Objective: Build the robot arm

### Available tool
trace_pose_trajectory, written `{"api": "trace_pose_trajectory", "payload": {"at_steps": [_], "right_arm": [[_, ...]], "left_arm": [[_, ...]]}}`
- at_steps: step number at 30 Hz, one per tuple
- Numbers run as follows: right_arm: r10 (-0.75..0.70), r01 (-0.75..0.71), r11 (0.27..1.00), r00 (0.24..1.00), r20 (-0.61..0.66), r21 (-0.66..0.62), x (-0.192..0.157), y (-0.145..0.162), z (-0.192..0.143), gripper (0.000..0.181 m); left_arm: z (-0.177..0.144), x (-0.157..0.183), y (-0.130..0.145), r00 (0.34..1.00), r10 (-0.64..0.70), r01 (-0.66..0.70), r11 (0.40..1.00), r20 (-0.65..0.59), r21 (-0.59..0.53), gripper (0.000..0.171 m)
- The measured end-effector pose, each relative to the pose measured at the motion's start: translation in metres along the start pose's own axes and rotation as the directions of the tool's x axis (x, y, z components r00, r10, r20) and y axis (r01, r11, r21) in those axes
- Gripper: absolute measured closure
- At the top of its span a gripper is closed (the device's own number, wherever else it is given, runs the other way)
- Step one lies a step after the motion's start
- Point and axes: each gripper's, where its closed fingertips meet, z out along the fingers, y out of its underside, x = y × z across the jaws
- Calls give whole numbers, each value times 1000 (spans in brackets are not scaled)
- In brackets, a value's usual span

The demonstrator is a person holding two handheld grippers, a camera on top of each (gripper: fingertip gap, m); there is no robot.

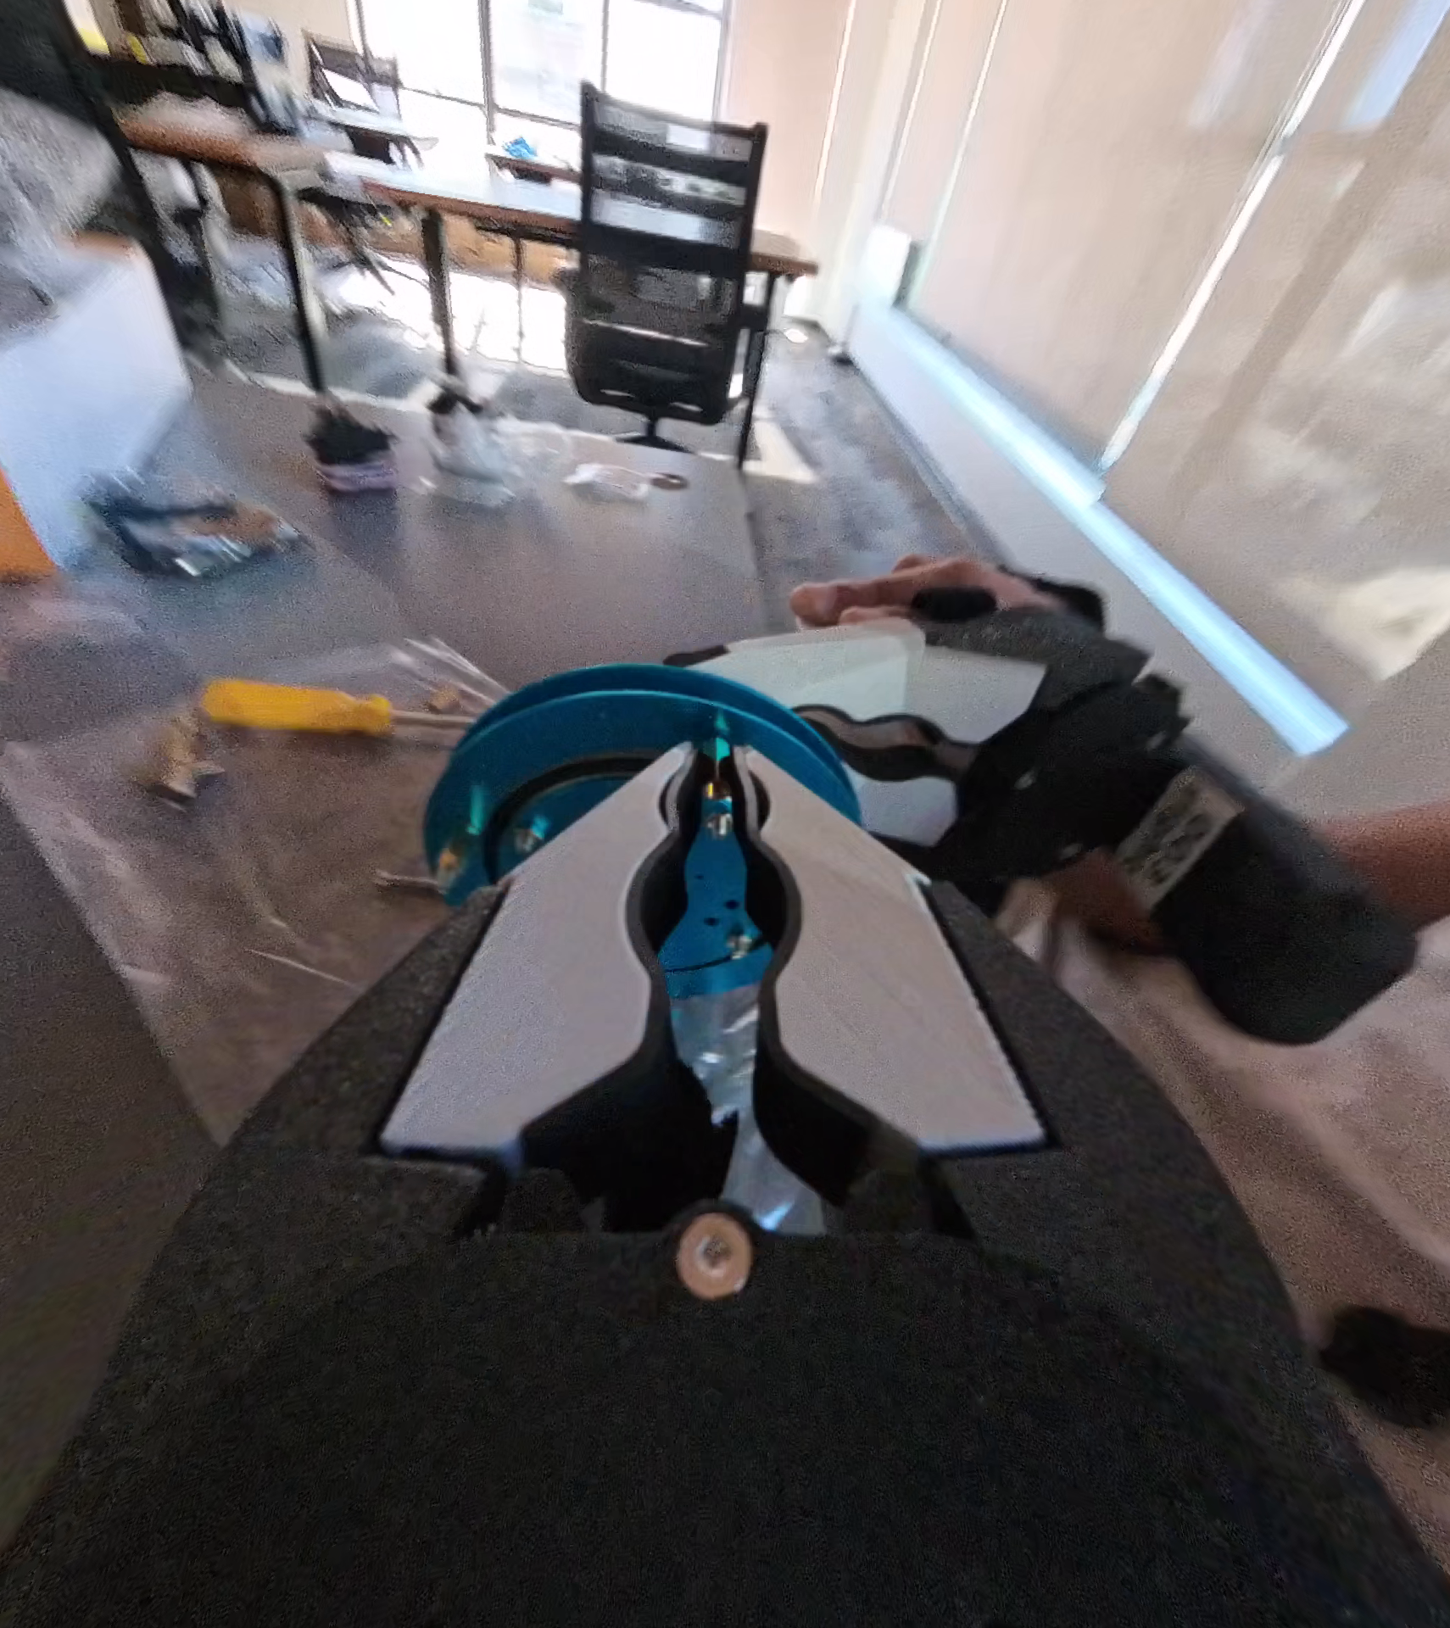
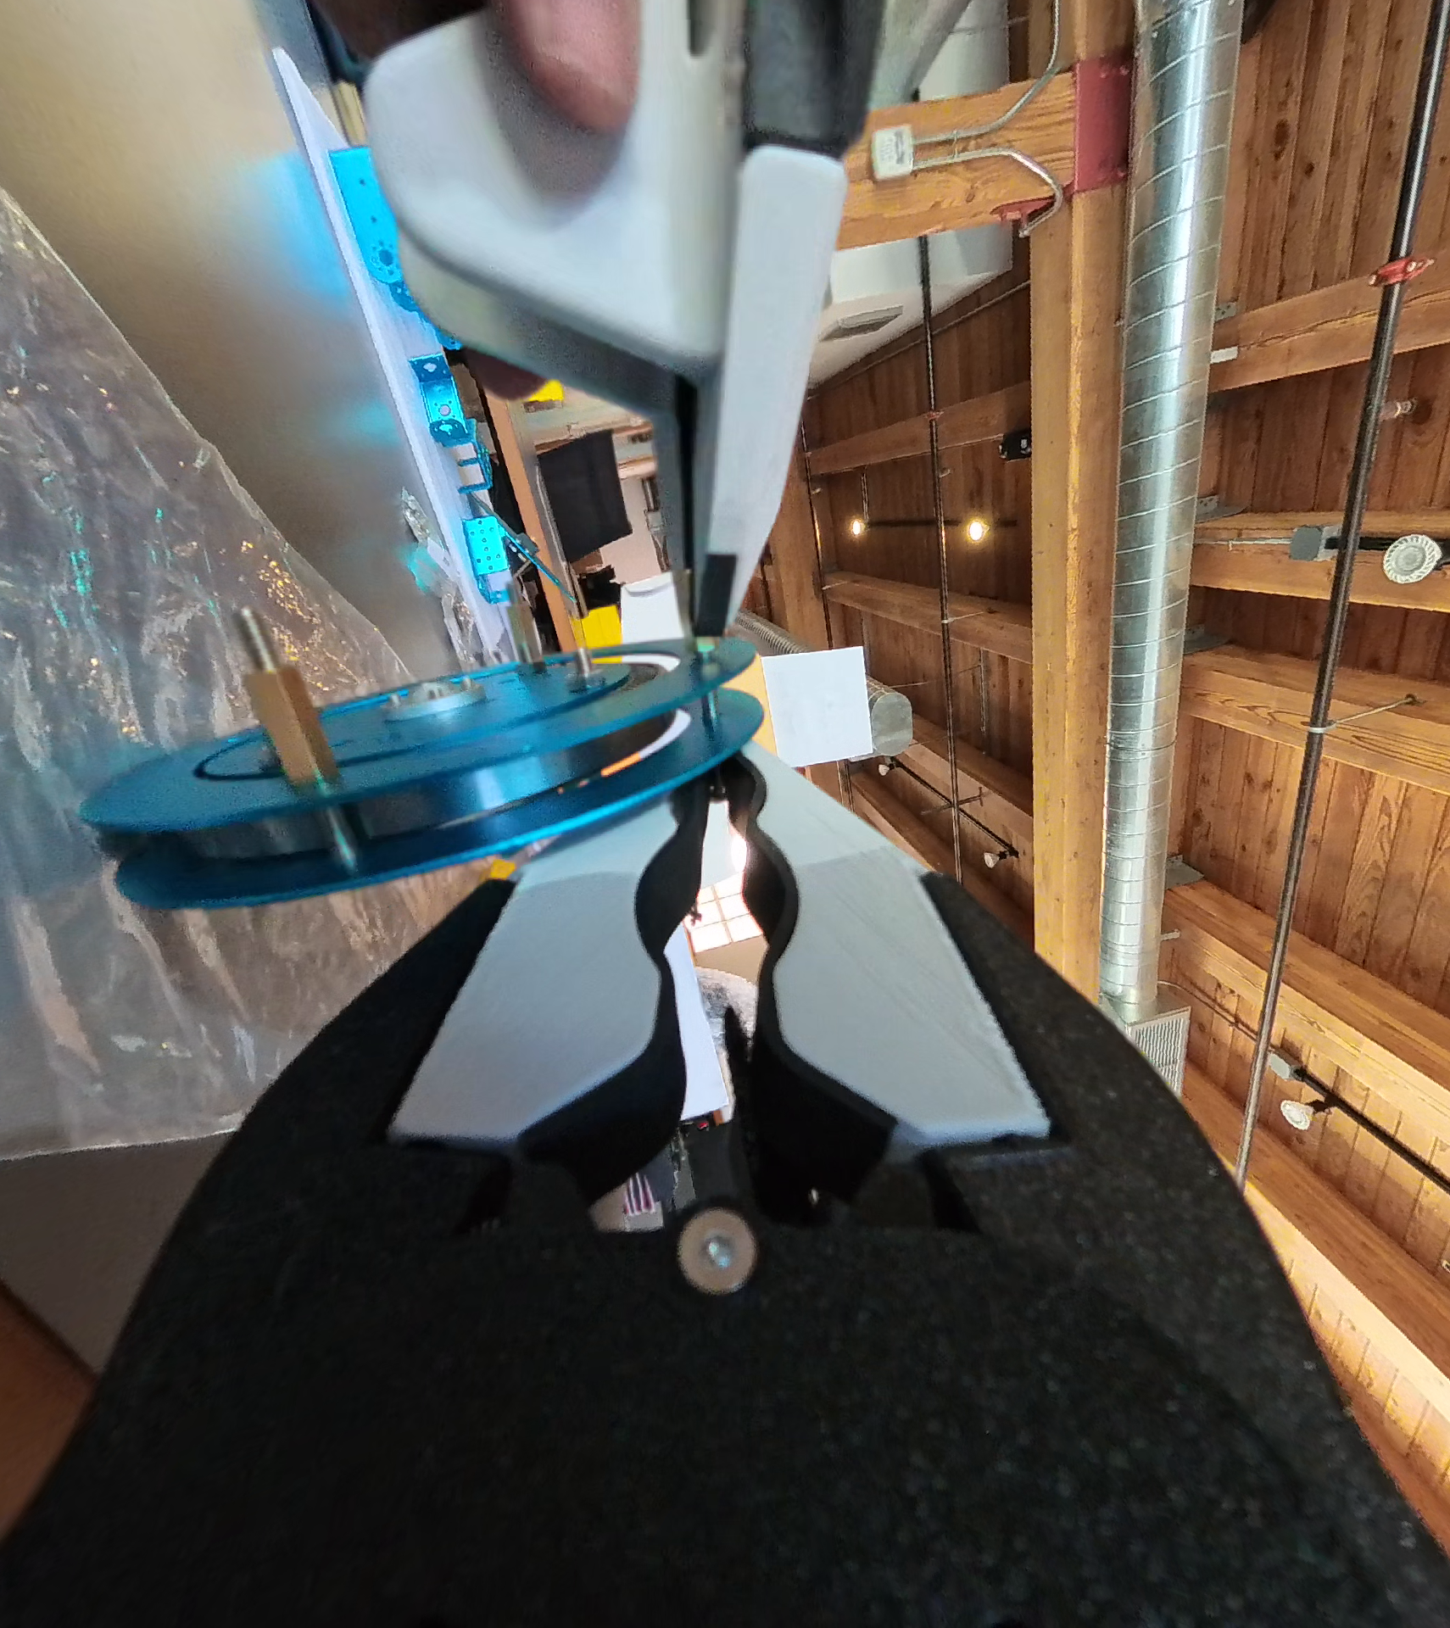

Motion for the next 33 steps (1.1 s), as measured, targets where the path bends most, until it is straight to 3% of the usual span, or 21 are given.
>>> {"api": "trace_pose_trajectory", "payload": {"at_steps": [2,3,5,6,8,12,14,16,22,27,29,33], "right_arm": [[8,-8,1000,1000,4,10,0,-2,0,180],[4,-4,1000,1000,4,15,0,-3,0,179],[3,-3,1000,1000,6,30,-1,-5,1,180],[12,-13,999,1000,12,32,-1,-6,1,179],[44,-45,997,999,26,57,-1,-6,2,179],[93,-112,977,990,108,181,-3,-11,3,179],[58,-96,950,989,137,296,-4,-17,3,179],[53,-122,923,979,195,364,-5,-18,6,179],[27,-159,859,964,266,487,-9,-22,20,179],[-86,-121,782,951,299,611,-13,-42,24,178],[-142,-98,758,940,311,644,-15,-45,30,179],[-153,-82,763,941,303,641,-18,-36,46,179]], "left_arm": [[-3,-6,-3,927,-343,348,937,-152,5,168],[-4,-7,-4,869,-444,453,891,-217,-9,167],[-5,-8,-5,801,-525,540,841,-287,-31,168],[-6,-7,-6,804,-513,530,847,-301,-29,166],[-9,-5,-11,869,-394,415,910,-299,5,165],[-29,-24,-34,993,16,5,984,-115,177,147],[-30,-32,-27,968,250,-248,960,4,130,140],[-26,-32,-16,925,380,-380,923,15,63,133],[-14,-20,-5,935,316,-322,947,-163,-15,130],[-15,-24,20,938,237,-292,933,-255,-210,124],[-17,-32,24,939,261,-310,925,-225,-219,142],[-16,-45,20,976,154,-188,952,-152,-243,146]]}}
